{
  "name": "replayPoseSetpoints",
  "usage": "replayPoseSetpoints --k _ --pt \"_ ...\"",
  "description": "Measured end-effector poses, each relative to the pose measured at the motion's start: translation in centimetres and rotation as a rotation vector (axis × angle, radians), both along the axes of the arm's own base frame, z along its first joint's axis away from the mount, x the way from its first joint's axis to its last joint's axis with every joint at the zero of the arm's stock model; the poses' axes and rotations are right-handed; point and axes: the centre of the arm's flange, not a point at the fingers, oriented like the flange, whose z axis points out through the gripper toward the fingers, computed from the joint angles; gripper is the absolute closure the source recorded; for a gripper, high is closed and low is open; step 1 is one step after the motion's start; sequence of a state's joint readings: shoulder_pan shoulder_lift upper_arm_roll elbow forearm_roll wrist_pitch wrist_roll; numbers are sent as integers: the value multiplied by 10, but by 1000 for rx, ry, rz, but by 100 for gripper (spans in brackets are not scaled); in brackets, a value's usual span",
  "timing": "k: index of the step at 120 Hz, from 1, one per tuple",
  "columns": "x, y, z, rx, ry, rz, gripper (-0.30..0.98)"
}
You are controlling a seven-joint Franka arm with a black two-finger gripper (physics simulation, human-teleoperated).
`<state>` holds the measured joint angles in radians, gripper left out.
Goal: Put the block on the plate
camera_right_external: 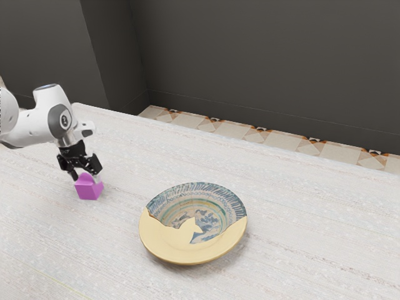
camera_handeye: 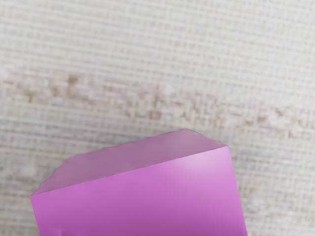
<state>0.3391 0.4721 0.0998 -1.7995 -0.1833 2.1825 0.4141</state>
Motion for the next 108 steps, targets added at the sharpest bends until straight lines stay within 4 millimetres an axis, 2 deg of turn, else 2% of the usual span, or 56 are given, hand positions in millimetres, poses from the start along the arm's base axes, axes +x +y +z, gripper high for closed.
replayPoseSetpoints --k 29,40,72,92,108 --pt "7 10 -29 6 -2 11 0" --pt "6 12 -33 2 -9 19 1" --pt "6 9 -27 1 -23 14 22" --pt "9 0 -4 13 -49 -8 25" --pt "11 -4 -2 12 -50 -20 27"
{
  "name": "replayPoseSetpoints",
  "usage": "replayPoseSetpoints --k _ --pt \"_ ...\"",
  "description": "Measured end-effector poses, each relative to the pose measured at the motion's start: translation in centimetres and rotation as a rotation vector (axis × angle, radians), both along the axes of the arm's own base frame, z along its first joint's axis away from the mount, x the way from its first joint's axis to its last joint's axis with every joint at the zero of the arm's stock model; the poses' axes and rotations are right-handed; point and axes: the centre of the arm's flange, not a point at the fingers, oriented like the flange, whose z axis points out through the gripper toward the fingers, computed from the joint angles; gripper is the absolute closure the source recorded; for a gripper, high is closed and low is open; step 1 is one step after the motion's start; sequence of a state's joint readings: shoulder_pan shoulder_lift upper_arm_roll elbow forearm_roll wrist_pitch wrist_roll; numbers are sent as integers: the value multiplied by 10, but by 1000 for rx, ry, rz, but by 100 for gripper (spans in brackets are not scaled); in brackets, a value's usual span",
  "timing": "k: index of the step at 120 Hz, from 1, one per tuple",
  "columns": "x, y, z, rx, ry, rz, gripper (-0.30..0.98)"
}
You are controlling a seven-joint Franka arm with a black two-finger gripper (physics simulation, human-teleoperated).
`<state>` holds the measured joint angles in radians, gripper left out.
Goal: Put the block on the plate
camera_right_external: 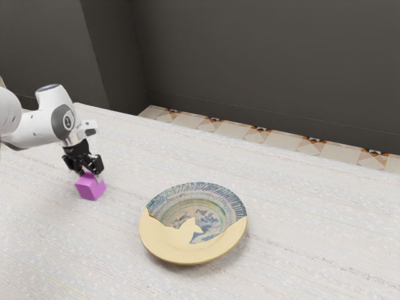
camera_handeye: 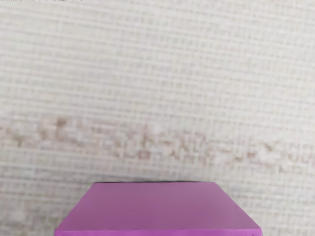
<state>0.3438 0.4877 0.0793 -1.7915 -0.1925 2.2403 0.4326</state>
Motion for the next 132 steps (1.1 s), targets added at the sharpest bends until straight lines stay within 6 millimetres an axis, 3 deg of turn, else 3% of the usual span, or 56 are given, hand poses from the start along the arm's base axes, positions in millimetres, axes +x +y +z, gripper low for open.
replayPoseSetpoints --k 16,48,76,99,121,132 --pt "6 -12 9 19 -6 -42 29" --pt "29 -74 33 63 -31 -181 36" --pt "48 -154 62 67 -81 -303 45" --pt "45 -234 78 53 -103 -415 44" --pt "30 -310 78 22 -94 -527 42" --pt "24 -338 69 7 -79 -569 41"
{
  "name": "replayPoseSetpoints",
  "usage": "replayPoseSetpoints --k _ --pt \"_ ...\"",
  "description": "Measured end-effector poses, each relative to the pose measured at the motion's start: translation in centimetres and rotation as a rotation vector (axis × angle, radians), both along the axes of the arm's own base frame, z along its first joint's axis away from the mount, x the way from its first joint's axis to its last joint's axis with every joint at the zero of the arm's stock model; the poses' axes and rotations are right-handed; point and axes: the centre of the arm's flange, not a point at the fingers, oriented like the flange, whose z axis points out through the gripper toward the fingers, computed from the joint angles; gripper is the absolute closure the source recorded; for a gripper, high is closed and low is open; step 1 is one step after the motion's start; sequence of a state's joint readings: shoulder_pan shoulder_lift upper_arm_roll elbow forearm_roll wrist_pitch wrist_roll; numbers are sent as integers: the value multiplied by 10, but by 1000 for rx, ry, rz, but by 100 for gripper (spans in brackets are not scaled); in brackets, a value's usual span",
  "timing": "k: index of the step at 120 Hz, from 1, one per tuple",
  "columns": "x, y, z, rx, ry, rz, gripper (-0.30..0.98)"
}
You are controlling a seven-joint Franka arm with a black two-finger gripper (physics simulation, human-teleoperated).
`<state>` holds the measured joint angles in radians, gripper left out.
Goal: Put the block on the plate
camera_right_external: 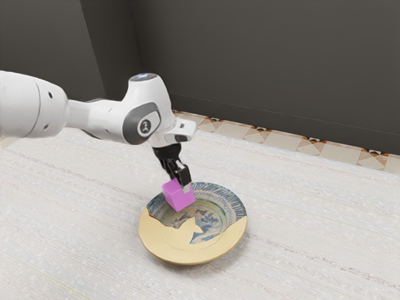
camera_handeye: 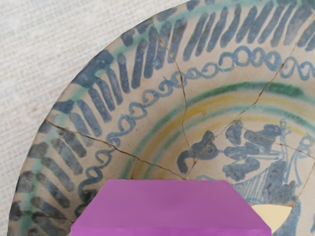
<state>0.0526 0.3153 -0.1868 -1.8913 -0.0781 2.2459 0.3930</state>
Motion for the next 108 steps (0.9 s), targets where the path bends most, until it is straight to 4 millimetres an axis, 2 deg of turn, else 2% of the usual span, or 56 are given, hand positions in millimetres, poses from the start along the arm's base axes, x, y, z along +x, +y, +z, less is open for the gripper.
replayPoseSetpoints --k 16,33,40,47,64,84,99,108 --pt "-5 -29 -20 -7 36 -43 40" --pt "-4 -34 -43 -13 71 -48 34" --pt "-4 -36 -46 -17 76 -50 25" --pt "-4 -37 -40 -19 70 -53 19" --pt "-7 -35 -1 -2 33 -71 10" --pt "-12 -32 63 45 0 -102 4" --pt "-2 -38 124 120 -56 -151 2" --pt "1 -38 148 152 -66 -164 2"
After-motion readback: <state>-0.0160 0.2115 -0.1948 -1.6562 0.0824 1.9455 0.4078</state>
